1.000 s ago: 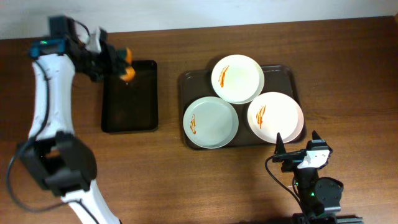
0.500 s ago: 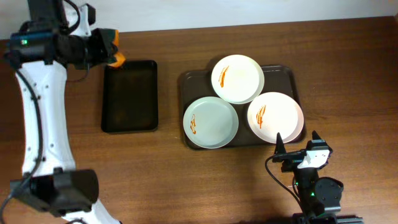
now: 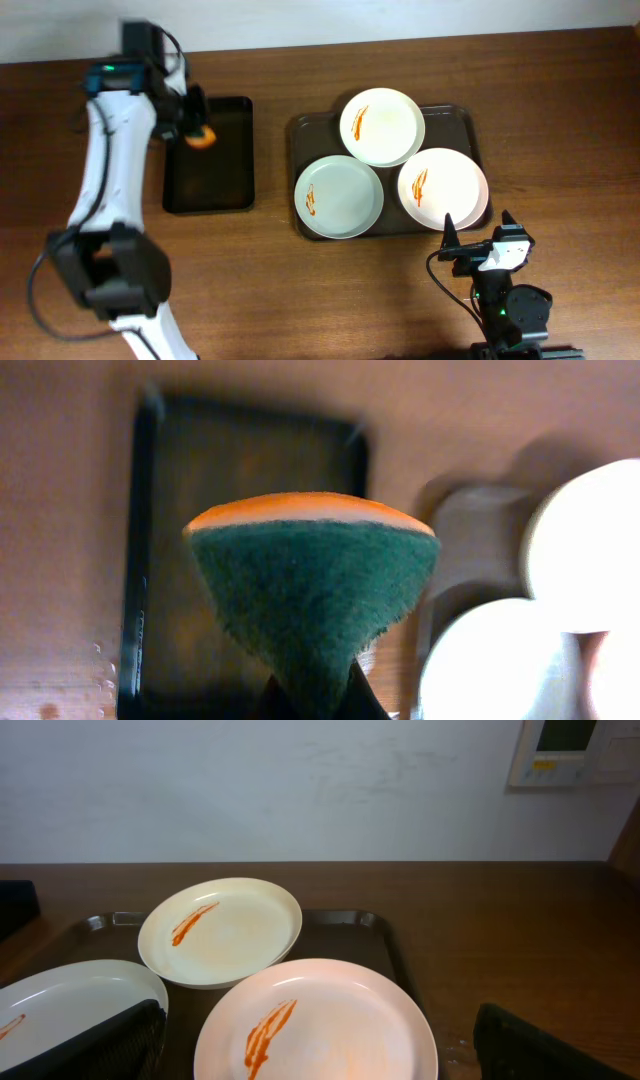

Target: Clean dirty plates on tray and stack at the side

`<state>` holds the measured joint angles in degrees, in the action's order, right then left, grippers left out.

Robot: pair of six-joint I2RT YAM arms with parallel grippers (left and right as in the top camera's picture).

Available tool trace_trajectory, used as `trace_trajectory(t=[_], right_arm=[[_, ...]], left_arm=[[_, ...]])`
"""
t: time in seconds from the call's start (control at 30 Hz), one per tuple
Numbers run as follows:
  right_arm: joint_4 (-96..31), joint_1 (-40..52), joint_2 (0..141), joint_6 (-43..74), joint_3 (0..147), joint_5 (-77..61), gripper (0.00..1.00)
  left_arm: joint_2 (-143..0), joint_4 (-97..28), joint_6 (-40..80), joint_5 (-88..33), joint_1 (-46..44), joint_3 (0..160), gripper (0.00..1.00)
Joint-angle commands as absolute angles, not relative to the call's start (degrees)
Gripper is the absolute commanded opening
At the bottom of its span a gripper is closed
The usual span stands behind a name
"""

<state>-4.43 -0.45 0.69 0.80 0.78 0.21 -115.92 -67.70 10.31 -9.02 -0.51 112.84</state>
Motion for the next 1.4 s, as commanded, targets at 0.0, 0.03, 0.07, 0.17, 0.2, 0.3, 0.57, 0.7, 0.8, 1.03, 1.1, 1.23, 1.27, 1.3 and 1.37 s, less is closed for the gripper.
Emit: trace_trajectory(t=[0.0,0.03,0.07,0.17,0.2,0.3,0.57,0.7,0.8,1.03,1.1,1.23,1.27,1.3,1.37], right_arm=[[-4.64,-0.78,0.36,0.4,0.32,0.69,0.98],[-4.64,-0.78,0.36,0.4,0.32,0.69,0.98],[-4.64,-0.78,0.36,0.4,0.32,0.71,0.98],[-4.64,-0.78,0.36,0.4,0.32,0.69,0.98],[-4.64,-0.78,0.36,0.4,0.32,0.71,0.98],[-4.64,-0.78,0.36,0.4,0.32,0.69,0.98],[-4.64,-0.78,0.36,0.4,0.32,0.69,0.98],[-4.64,-0.78,0.36,0.4,0.32,0.69,0.98],[-4.64,-0.78,0.36,0.4,0.32,0.69,0.98],[-4.64,-0.78,0.36,0.4,0.32,0.69,0.98],[-4.64,-0.78,0.36,0.4,0.32,0.69,0.98],[-4.64,-0.78,0.36,0.4,0.32,0.69,0.98],[-4.64,-0.78,0.36,0.4,0.32,0.69,0.98],[-4.64,-0.78,0.36,0.4,0.32,0.69,0.98],[-4.64,-0.78,0.36,0.4,0.32,0.71,0.98]], left_arm=[[-119.31,-67.85,9.78,-7.86,-0.75,110.63,0.0],[-118.87,-69.04,9.76,-7.99,-0.8,112.4,0.0],[-117.49,-71.57,9.78,-8.14,-1.08,116.33,0.0],[-110.13,-73.58,9.76,-8.08,-3.36,122.26,0.0],[-109.56,-73.71,9.78,-8.12,-4.12,122.26,0.0],[-109.91,-72.51,9.76,-8.08,-8.43,118.26,0.0],[-109.93,-50.06,12.6,-9.74,-25.02,86.89,0.0],[-109.93,-41.12,12.84,-9.96,-35.14,84.44,0.0],[-110.26,-36.95,18.9,1.1,-38.74,81.89,0.0],[-115.22,-34.41,18.85,-5.34,-39.33,81.21,0.5],[-114.8,-34.65,18.81,-5.15,-39.05,82.02,0.67],[-105.45,-39.88,18.81,-0.84,-34.39,89.69,0.75],[-100.16,-41.71,18.79,4.73,-31.22,91.07,0.92],[-96.92,-43.33,18.81,8.45,-28.64,91.07,0.96],[-94.35,-47.29,18.87,9.91,-22.74,91.07,1.0]])
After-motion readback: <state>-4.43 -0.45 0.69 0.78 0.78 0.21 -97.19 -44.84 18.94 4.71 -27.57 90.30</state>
